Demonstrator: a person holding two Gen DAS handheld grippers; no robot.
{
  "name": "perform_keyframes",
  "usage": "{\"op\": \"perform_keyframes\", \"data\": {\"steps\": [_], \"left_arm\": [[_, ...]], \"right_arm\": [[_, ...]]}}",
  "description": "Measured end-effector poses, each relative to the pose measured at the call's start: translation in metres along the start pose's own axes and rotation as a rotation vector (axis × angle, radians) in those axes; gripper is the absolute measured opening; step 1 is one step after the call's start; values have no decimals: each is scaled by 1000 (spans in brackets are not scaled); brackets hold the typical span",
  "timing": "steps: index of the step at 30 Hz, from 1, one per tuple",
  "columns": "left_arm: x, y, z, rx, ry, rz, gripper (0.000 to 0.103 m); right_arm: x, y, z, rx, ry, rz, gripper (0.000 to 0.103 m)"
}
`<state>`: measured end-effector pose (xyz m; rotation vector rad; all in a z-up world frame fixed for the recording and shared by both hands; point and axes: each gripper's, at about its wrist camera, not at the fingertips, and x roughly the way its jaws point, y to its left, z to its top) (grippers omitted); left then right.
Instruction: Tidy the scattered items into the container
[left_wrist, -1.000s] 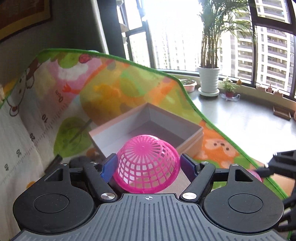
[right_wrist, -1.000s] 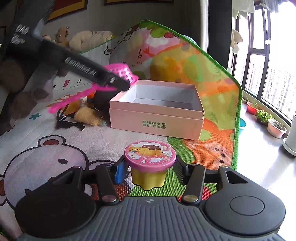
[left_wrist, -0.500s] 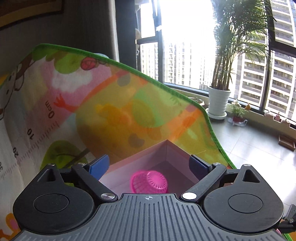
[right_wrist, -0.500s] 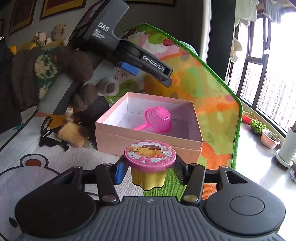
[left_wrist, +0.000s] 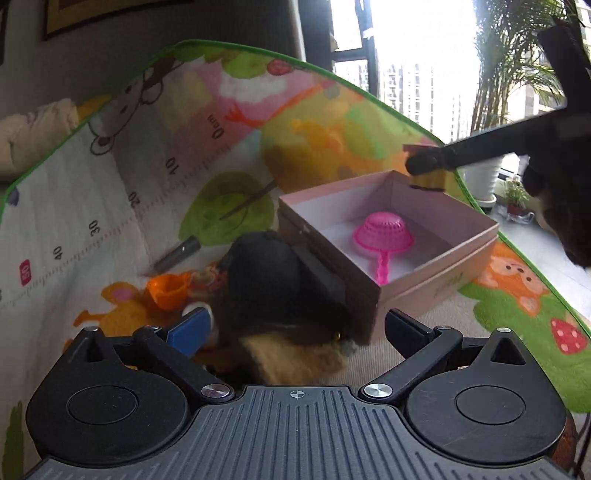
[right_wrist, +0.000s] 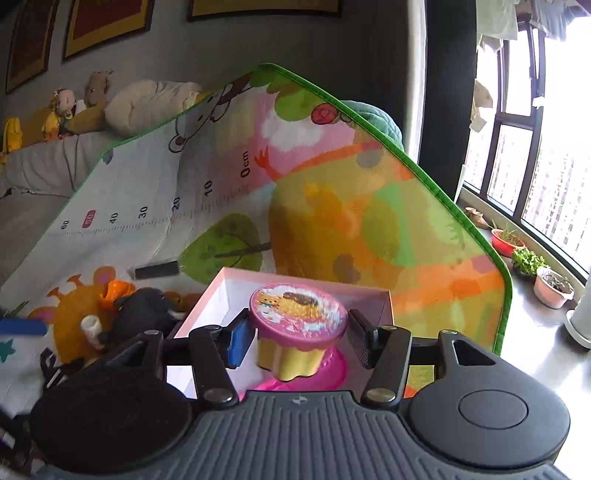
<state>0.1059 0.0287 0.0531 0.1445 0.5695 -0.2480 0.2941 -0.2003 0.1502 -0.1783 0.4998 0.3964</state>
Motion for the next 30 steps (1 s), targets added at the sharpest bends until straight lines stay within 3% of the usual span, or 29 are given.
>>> {"op": "perform_keyframes", "data": {"steps": [4, 8, 12, 15, 18, 22, 23, 24, 30], "left_arm": [[-9, 3, -31, -21, 46, 7, 103], [-11, 16, -52, -96, 99, 58, 103], [-15, 28, -62, -177, 165, 85, 103], [-23, 31, -70, -189, 168, 76, 103], [-32, 33, -76, -207, 152, 57, 103], [-39, 34, -80, -229, 118, 21, 103], [-40, 34, -80, -231, 114, 15, 103], [-40, 35, -79, -232, 110, 10, 103], [-44, 36, -78, -222, 100, -3, 103]], "right_arm": [[6, 16, 4, -22, 0, 16, 60], [-7, 54, -14, -85, -7, 115, 60], [-24, 117, -46, -261, -9, 229, 50], [-23, 155, -68, -360, 7, 289, 50], [-11, 178, -80, -385, 37, 296, 50], [10, 187, -86, -355, 85, 297, 49], [15, 186, -87, -343, 105, 297, 44], [17, 184, -88, -322, 122, 307, 31], [-20, 158, -107, -283, 177, 357, 24]]}}
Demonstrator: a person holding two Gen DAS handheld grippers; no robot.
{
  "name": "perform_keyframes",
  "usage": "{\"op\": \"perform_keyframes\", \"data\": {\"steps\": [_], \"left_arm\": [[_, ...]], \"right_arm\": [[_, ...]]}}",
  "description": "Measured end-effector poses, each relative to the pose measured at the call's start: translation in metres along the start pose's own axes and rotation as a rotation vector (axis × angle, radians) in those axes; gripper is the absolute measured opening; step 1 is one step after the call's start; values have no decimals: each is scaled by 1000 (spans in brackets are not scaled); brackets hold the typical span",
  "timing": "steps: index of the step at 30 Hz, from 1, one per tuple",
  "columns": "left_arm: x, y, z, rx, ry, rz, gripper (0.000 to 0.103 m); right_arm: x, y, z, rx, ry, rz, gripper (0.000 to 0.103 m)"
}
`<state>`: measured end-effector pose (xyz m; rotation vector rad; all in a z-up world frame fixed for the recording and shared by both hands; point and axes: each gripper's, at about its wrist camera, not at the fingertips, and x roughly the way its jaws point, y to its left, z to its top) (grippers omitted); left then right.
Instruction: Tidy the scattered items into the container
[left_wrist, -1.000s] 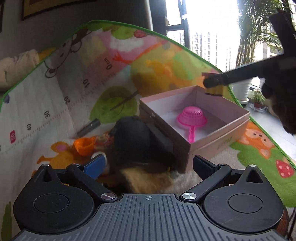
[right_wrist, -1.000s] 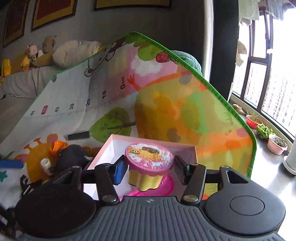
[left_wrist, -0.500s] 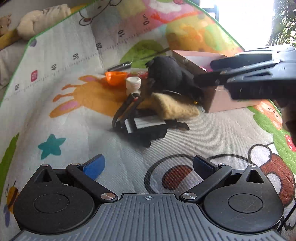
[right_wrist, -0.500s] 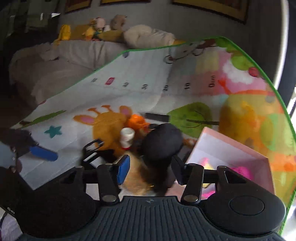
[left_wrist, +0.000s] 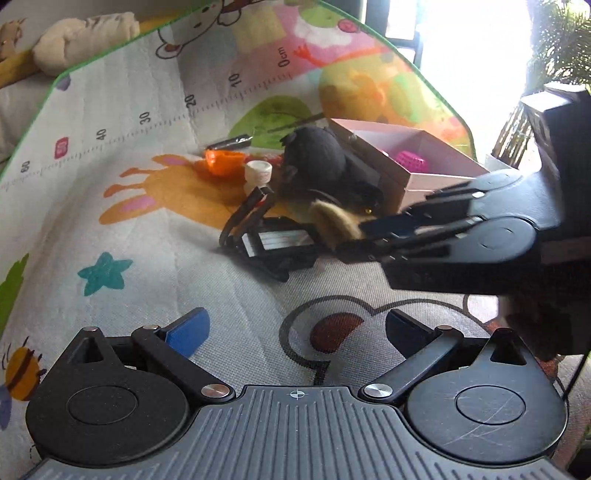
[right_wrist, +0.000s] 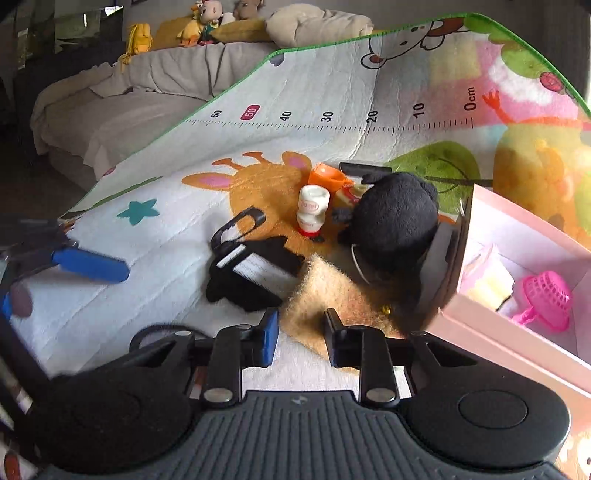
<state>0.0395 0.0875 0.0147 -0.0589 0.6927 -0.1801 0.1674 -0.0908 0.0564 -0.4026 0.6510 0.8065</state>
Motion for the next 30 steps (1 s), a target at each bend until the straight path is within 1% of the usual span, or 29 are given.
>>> {"op": "perform_keyframes", "data": {"steps": [3, 6, 8, 11, 13, 14, 15, 17, 18, 20, 21, 23, 25, 28, 30], "left_arm": [[1, 0, 4, 5, -6, 14, 103], [5, 3, 15, 7, -56, 43, 103], [13, 8, 29, -2, -101, 86, 103], [31, 13, 48, 13, -133, 151, 102], [43, 12, 57, 44, -113, 165, 89], [51, 11, 61, 70, -86, 168, 70], [59, 9, 63, 91, -64, 177, 61], [69, 7, 65, 120, -38, 199, 59], [72, 7, 65, 131, -30, 207, 47], [74, 6, 66, 147, -19, 207, 28], [72, 6, 67, 149, -21, 210, 25], [62, 7, 74, 150, -36, 217, 20], [47, 8, 83, 134, -66, 205, 19], [10, 1, 100, 92, -117, 170, 17], [-22, -13, 107, 124, -208, 113, 17]], "right_arm": [[-30, -1, -27, 13, 15, 6, 24], [-56, -4, -48, 36, 13, -11, 24], [-66, -5, -58, 40, -2, -46, 25], [-75, -9, -69, 85, -41, -71, 25], [-78, -14, -75, 138, -65, -69, 30], [-78, -16, -77, 163, -76, -68, 31], [-77, -17, -79, 181, -87, -70, 32], [-77, -17, -84, 189, -111, -79, 33], [-77, -16, -85, 188, -121, -81, 33], [-78, -18, -86, 203, -139, -78, 36], [-79, -20, -87, 220, -145, -73, 38], [-80, -27, -89, 262, -156, -59, 39], [-81, -32, -90, 296, -166, -48, 39], [-84, -34, -92, 311, -185, -51, 41], [-86, -34, -93, 316, -199, -54, 44]]}}
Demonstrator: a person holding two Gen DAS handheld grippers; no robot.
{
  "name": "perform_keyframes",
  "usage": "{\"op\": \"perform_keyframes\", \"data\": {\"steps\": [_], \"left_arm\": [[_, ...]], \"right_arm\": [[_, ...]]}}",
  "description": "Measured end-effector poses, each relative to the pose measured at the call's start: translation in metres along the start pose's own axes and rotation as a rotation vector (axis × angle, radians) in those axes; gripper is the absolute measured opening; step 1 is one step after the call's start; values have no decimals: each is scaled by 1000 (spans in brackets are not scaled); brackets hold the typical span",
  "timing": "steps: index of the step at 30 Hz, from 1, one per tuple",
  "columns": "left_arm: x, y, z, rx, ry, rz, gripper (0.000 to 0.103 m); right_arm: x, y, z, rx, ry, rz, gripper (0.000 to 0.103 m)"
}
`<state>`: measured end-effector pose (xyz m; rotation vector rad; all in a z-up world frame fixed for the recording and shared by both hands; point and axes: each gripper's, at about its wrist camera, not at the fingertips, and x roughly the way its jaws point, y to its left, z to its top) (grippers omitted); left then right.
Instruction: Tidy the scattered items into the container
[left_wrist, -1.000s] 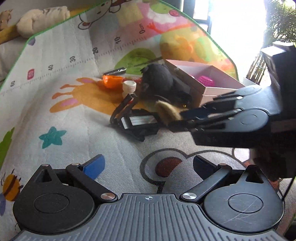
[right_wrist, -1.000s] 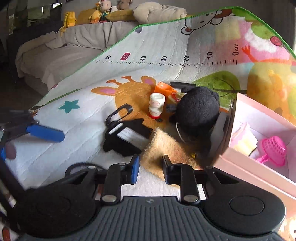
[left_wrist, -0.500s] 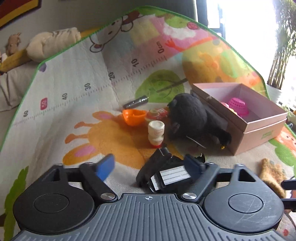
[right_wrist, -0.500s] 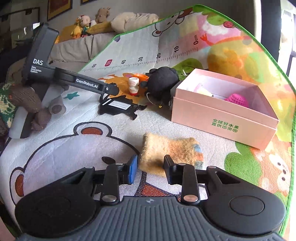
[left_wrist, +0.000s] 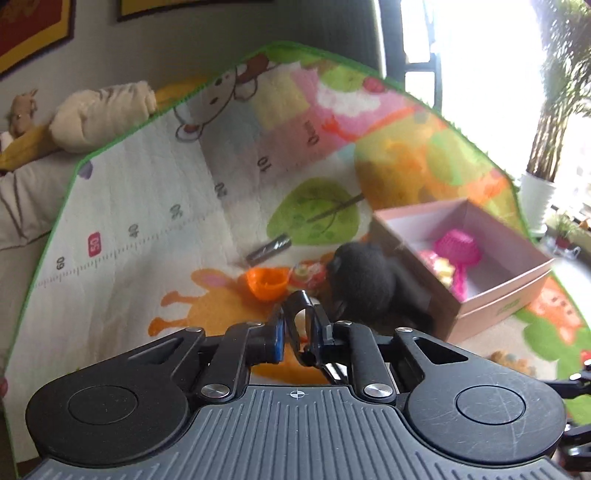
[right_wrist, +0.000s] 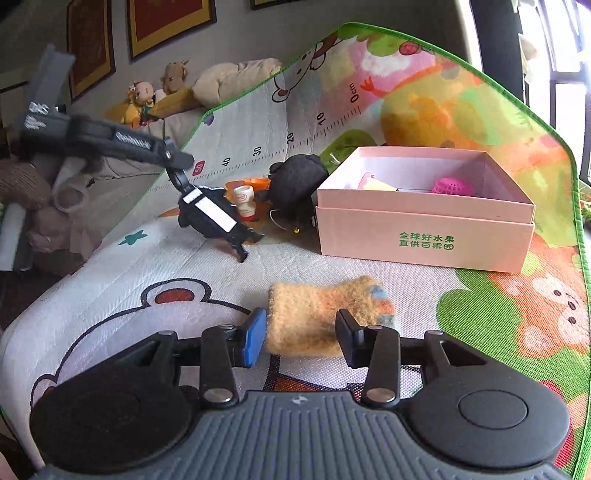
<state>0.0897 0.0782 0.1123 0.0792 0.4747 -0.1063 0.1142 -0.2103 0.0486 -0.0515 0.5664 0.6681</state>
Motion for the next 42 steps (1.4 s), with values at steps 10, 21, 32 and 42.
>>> {"op": "perform_keyframes", "data": {"steps": [10, 21, 32, 42], "left_arm": [[-28, -16, 26, -18, -1, -110, 15], [-49, -28, 10, -61, 93, -368, 16], [17, 13, -46, -98, 259, -35, 88], [-18, -38, -105, -79, 388, -186, 100]], "right_arm": [[-4, -3, -1, 18, -19, 0, 50], [-5, -3, -1, 23, -26, 1, 58], [-6, -3, -1, 23, -32, -13, 70], [3, -30, 33, 35, 19, -119, 58]]}}
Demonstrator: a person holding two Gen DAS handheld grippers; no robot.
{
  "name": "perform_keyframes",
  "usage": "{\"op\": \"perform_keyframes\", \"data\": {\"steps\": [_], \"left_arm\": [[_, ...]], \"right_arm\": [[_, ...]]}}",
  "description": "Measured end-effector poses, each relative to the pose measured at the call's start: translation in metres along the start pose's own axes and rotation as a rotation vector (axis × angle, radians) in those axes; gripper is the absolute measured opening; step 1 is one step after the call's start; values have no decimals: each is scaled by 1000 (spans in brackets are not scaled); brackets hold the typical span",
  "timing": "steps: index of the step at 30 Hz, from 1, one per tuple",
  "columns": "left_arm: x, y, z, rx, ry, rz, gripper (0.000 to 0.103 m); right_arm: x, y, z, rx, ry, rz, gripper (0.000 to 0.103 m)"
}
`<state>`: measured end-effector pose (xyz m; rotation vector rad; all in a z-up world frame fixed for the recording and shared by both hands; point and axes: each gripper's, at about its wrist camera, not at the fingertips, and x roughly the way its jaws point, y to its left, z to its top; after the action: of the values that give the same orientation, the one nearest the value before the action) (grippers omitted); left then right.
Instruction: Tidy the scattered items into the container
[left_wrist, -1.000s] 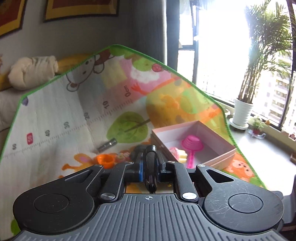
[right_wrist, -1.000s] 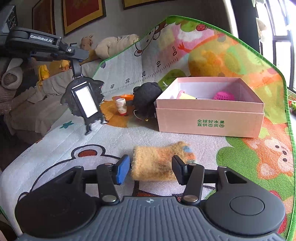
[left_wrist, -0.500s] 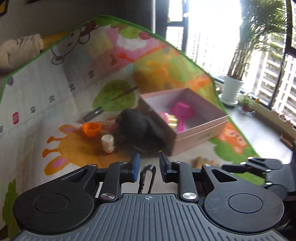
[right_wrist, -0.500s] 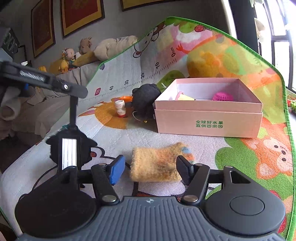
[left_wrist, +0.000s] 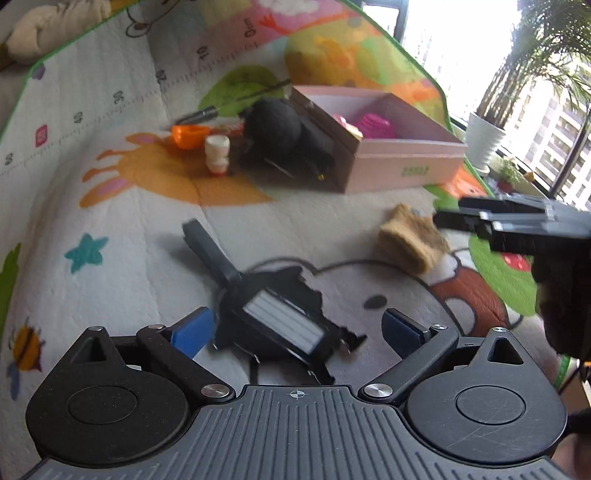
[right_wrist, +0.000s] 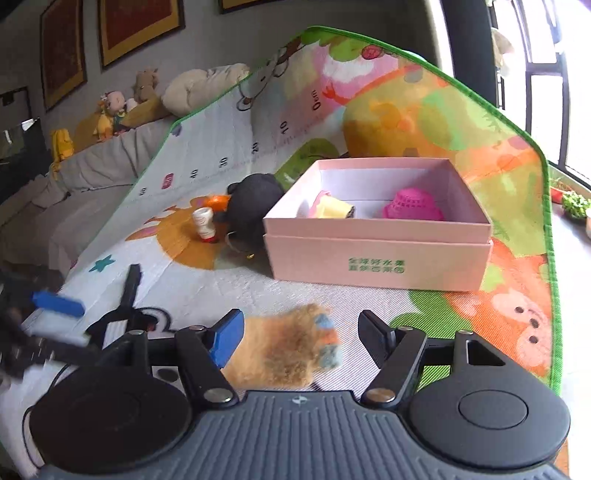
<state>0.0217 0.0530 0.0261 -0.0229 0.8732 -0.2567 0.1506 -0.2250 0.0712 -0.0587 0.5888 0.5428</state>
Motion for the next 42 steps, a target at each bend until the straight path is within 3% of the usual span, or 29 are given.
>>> {"op": "perform_keyframes", "data": {"steps": [1, 4, 7, 13, 15, 20, 21, 22, 24, 29, 32, 34, 42], "left_arm": [[4, -2, -3, 7, 5, -4, 101], [11, -10, -5, 63, -23, 12, 103], [20, -13, 4, 100, -49, -52, 103], [47, -24, 24, 213, -92, -198, 103], [52, -29, 26, 252, -93, -216, 103], [43, -33, 16, 265, -81, -156, 103], [41, -34, 12, 264, -78, -128, 103], [39, -34, 8, 256, -63, -90, 103], [36, -34, 0, 229, -66, -27, 103], [32, -30, -6, 122, -99, 38, 103], [34, -33, -5, 122, -101, 61, 103], [35, -33, -4, 120, -98, 62, 103], [35, -34, -4, 124, -82, 64, 103]], "right_arm": [[5, 1, 3, -21, 6, -22, 51], [25, 8, 5, -117, 39, -59, 46], [35, 6, 0, -164, 77, -85, 46], [7, -1, -19, -146, 112, -73, 46], [-8, 2, -29, -136, 126, -55, 46], [-40, 10, -43, -95, 142, 59, 47], [-45, 13, -43, -107, 124, 77, 53], [-48, 17, -43, -131, 101, 86, 66], [-45, 25, -40, -191, 64, 87, 74], [-6, 30, -27, -244, 89, 102, 74], [9, 26, -23, -211, 107, 110, 72], [9, 22, -23, -176, 113, 126, 58], [-22, -5, -46, -67, 81, 13, 57]]}}
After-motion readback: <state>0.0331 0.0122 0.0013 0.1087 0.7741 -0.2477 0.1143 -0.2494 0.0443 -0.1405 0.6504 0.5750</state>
